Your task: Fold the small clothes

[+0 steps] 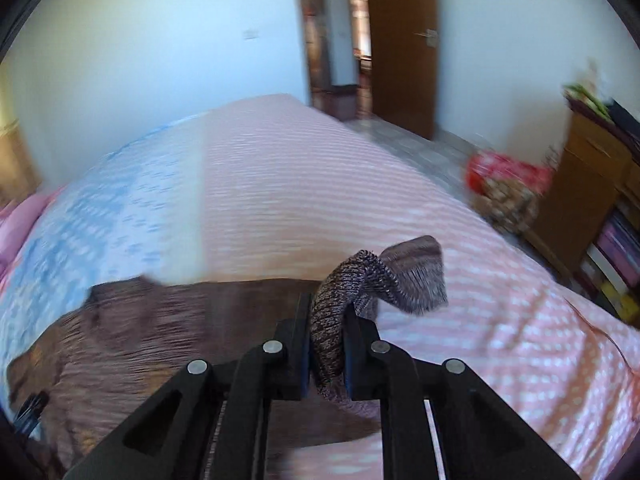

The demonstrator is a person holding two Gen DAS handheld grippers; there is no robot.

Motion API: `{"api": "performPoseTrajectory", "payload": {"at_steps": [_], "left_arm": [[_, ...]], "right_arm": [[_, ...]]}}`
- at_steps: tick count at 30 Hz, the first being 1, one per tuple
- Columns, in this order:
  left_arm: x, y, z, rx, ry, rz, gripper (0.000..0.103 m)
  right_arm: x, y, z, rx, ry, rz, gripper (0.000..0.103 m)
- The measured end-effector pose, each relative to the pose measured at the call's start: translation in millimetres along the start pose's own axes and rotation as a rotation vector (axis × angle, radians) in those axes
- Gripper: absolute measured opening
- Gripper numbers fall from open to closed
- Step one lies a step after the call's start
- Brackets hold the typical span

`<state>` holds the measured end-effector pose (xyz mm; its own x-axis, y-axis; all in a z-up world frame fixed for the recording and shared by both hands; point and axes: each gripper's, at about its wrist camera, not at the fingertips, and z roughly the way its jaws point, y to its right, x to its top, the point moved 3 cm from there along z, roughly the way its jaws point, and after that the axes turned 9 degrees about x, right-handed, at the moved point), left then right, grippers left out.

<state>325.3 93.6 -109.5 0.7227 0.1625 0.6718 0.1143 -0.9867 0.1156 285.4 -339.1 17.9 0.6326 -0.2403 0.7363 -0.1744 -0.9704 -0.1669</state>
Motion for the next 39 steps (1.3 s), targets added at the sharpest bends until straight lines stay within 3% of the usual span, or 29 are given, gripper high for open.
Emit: {"api": "performPoseTrajectory", "payload": {"at_steps": [4,8,15,17,19,21,22,23,25,28,32,36,38,39], "left_arm": [[0.4,-6.1,3.5,-0.024,-0.007,-0.031,0.099],[0.6,-9.5,5.6,-0.047,-0.012,-0.052,0.099],[0.8,-11.8,8.3,-0.077,-0.019,-0.067,0.100],[0.9,-12.5,8.8,-0.086,-0.021,-0.073,0.100],[0.9,-13.3,8.9,-0.094,-0.021,-0.077,0.100],[0.5,-13.5,8.2,-0.096,-0.020,-0.081,0.100],[0.6,-13.8,8.2,-0.098,-0.020,-0.082,0.100],[0.4,-13.7,8.1,-0.099,-0.021,-0.083,0.100],[0.3,-13.4,8.0,-0.099,-0.021,-0.083,0.100],[0.1,-13.9,7.4,-0.104,-0.020,-0.089,0.100],[0.3,-14.8,7.6,-0.110,-0.020,-0.097,0.100],[0.7,-15.0,8.2,-0.115,-0.020,-0.099,0.102],[0.7,-15.5,8.3,-0.119,-0.020,-0.103,0.102],[0.7,-15.7,8.3,-0.121,-0.019,-0.105,0.102]], "right_arm": [[-16.1,-88.6,22.8,0.143,-0.040,-0.101,0.012],[-52.9,-153.1,62.3,0.207,-0.098,-0.137,0.012],[-102.8,-203.8,109.3,0.204,-0.173,-0.181,0.014],[-108.3,-204.9,109.6,0.216,-0.171,-0.186,0.027],[-108.7,-210.3,104.9,0.303,-0.174,-0.197,0.063],[-100.6,-204.9,88.0,0.419,-0.136,-0.169,0.064],[-95.3,-197.7,78.8,0.437,-0.100,-0.153,0.064],[-86.2,-185.6,69.3,0.428,-0.053,-0.128,0.064],[-65.4,-149.7,60.3,0.323,0.000,-0.027,0.064],[-52.6,-123.8,73.5,0.298,-0.047,0.048,0.064],[-56.9,-150.1,105.1,0.251,-0.119,-0.065,0.063],[-68.4,-183.4,133.9,0.286,-0.194,-0.124,0.062],[-73.8,-195.2,149.8,0.209,-0.210,-0.190,0.061],[-74.5,-199.6,151.7,0.172,-0.197,-0.222,0.051]]}}
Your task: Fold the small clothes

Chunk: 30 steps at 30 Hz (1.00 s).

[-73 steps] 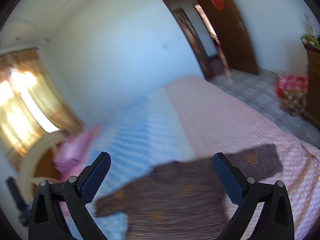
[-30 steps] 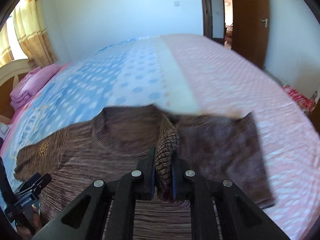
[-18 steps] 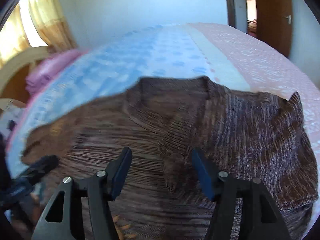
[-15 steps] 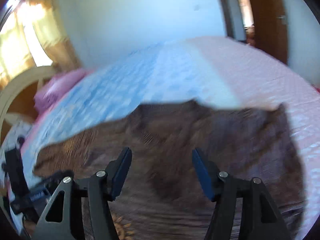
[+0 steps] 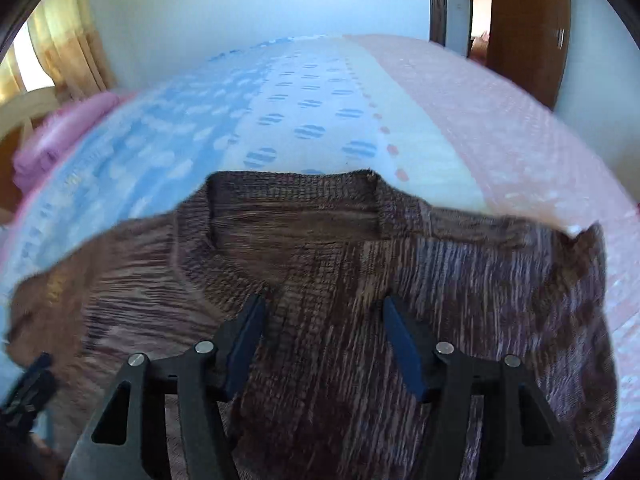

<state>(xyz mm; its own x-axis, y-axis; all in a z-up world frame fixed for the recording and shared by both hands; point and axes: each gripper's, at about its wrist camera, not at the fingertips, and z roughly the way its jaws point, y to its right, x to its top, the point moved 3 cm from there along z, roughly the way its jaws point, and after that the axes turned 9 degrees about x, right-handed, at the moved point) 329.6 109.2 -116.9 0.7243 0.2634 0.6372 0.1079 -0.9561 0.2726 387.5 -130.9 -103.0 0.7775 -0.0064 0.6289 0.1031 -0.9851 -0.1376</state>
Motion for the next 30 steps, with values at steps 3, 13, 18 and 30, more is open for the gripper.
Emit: {"api": "performPoseTrajectory", "payload": {"at_steps": [3,13,18,30], "left_arm": [[0.5,-1.2,0.2,-0.017,0.002,-0.010,0.103],[0.5,-2.5,0.7,-0.031,0.004,-0.024,0.103],[0.4,-3.8,0.7,-0.043,0.004,-0.032,0.103],[0.2,-4.3,0.6,-0.045,0.005,-0.034,0.103]], "right_arm": [[3.3,-2.3,4.4,-0.034,0.002,-0.003,0.022],[1.1,-36.3,5.4,0.025,0.045,-0.094,0.022],[-3.9,-27.9,-23.6,0.158,0.085,-0.034,0.043],[-60.7,-24.6,-45.4,0.172,0.036,0.011,0.021]]}}
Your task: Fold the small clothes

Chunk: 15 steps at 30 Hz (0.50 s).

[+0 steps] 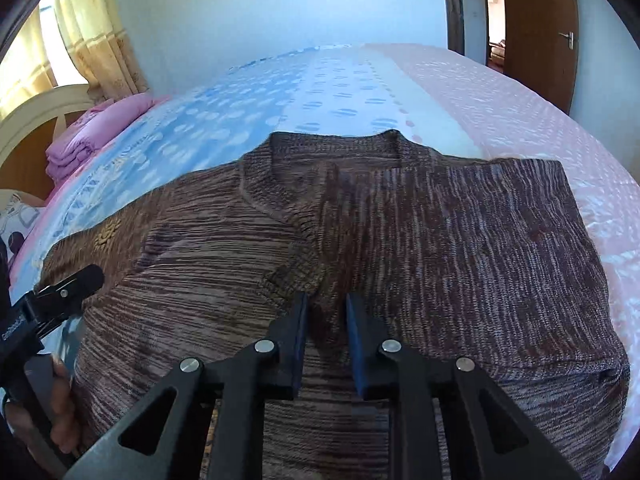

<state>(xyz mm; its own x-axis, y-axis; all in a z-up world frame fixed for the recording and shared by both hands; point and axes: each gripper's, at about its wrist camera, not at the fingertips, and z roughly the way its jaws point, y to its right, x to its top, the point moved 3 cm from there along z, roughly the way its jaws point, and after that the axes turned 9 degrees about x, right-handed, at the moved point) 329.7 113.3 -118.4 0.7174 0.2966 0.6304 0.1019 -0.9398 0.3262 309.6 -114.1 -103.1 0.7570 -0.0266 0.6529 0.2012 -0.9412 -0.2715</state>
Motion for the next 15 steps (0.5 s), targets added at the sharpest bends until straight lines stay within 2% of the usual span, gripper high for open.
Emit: {"api": "performPoseTrajectory", "payload": {"at_steps": [2,5,6,7,9,12,15], "left_arm": [[0.1,-0.1,0.1,0.001,0.000,0.001,0.103],[0.1,-0.1,0.2,-0.001,0.000,0.000,0.103],[0.0,0.0,0.2,0.000,0.000,-0.001,0.103],[0.2,0.0,0.4,-0.001,0.000,-0.001,0.103],[0.2,0.0,0.4,0.000,0.000,-0.001,0.103],[0.4,0.0,0.8,-0.001,0.000,-0.001,0.103],[0.2,0.0,0.5,-0.001,0.000,-0.001,0.103]], "right_arm": [[1.8,1.3,-7.7,0.050,-0.005,0.039,0.021],[6.6,-1.9,-30.2,-0.022,0.092,0.023,0.022],[8.0,-6.9,-34.3,-0.012,0.104,0.001,0.031],[8.7,-11.7,-34.8,0.007,0.099,-0.013,0.047],[8.8,-24.6,-29.0,0.037,0.082,-0.056,0.060],[5.5,-37.9,-6.8,-0.004,0.030,-0.146,0.060],[3.1,-26.7,20.9,-0.098,-0.057,-0.146,0.039]]}}
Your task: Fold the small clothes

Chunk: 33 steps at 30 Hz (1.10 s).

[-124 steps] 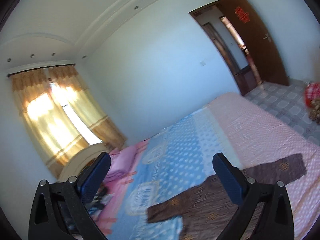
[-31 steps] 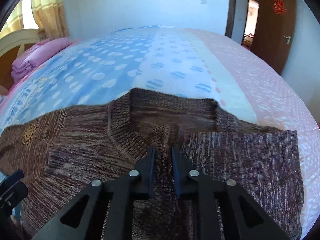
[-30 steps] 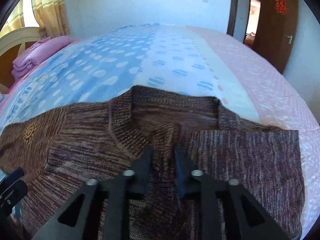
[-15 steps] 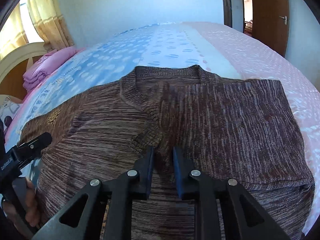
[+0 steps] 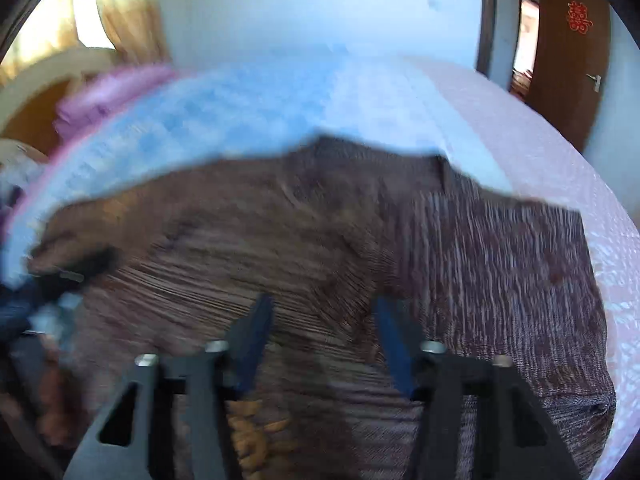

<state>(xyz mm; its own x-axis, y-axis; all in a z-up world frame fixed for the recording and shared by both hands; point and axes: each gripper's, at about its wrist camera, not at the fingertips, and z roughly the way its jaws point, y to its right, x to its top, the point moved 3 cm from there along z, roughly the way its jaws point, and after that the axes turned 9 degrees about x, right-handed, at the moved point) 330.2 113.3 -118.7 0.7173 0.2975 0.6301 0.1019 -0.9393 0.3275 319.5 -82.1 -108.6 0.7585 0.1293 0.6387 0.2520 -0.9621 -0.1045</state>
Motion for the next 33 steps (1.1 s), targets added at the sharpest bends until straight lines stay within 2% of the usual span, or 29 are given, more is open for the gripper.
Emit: {"api": "performPoseTrajectory", "payload": {"at_steps": [2,3,6,9,11,12,13,14,15,18,20,23,25,28,29,30,32,33], "left_arm": [[0.0,0.0,0.0,-0.001,0.001,-0.001,0.103],[0.2,-0.2,0.3,-0.002,0.001,-0.003,0.103],[0.2,-0.3,0.3,-0.005,0.001,-0.005,0.103],[0.3,-0.4,0.3,-0.005,0.001,-0.005,0.103],[0.4,-0.3,0.5,-0.007,0.001,-0.007,0.103],[0.3,-0.3,0.3,-0.006,0.001,-0.006,0.103],[0.3,-0.1,0.5,-0.006,0.001,-0.006,0.103],[0.3,-0.2,0.4,-0.005,0.001,-0.005,0.103],[0.3,-0.2,0.5,-0.004,0.001,-0.004,0.103],[-0.2,-0.4,-0.2,-0.005,0.001,-0.005,0.103],[-0.2,-0.4,-0.1,-0.003,0.001,-0.004,0.103],[-0.2,-0.4,0.1,-0.002,0.001,-0.003,0.103],[-0.1,-0.3,0.3,-0.003,0.001,-0.004,0.103],[-0.2,-0.3,0.1,-0.002,0.001,-0.002,0.103],[-0.2,-0.3,0.2,-0.002,0.001,-0.003,0.103],[-0.2,-0.3,0.1,-0.003,0.001,-0.003,0.103],[-0.4,-0.1,0.1,-0.004,0.000,-0.004,0.103],[-0.4,-0.2,0.1,-0.004,0.001,-0.003,0.103]], "right_arm": [[3.8,7.5,-5.8,0.000,0.023,0.035,0.013],[5.0,11.9,-8.6,0.020,0.027,0.059,0.007],[3.1,17.4,-20.9,0.186,0.062,0.141,0.007],[-4.6,10.2,-23.2,0.228,0.051,0.122,0.011],[-9.2,10.7,-12.5,0.259,0.012,0.141,0.016],[-9.6,12.7,-14.0,0.284,0.019,0.157,0.021],[-7.8,15.3,-15.8,0.320,0.012,0.182,0.025],[-4.1,17.2,-14.6,0.345,0.004,0.201,0.036],[-0.9,19.9,-18.5,0.367,0.008,0.226,0.038],[8.4,27.2,-42.0,0.349,0.139,0.247,0.038],[18.5,30.8,-50.1,0.313,0.182,0.235,0.038],[46.4,31.1,-36.5,0.219,0.158,0.165,0.038],[61.1,31.3,-13.3,0.139,0.097,0.117,0.037],[71.3,35.4,44.6,0.108,-0.064,0.106,0.031],[74.0,37.9,57.2,0.098,-0.068,0.118,0.031],[81.2,38.9,63.0,0.098,-0.021,0.105,0.031],[90.0,44.2,70.1,0.104,0.005,0.112,0.031],[93.6,50.1,68.3,0.137,0.022,0.153,0.031]]}}
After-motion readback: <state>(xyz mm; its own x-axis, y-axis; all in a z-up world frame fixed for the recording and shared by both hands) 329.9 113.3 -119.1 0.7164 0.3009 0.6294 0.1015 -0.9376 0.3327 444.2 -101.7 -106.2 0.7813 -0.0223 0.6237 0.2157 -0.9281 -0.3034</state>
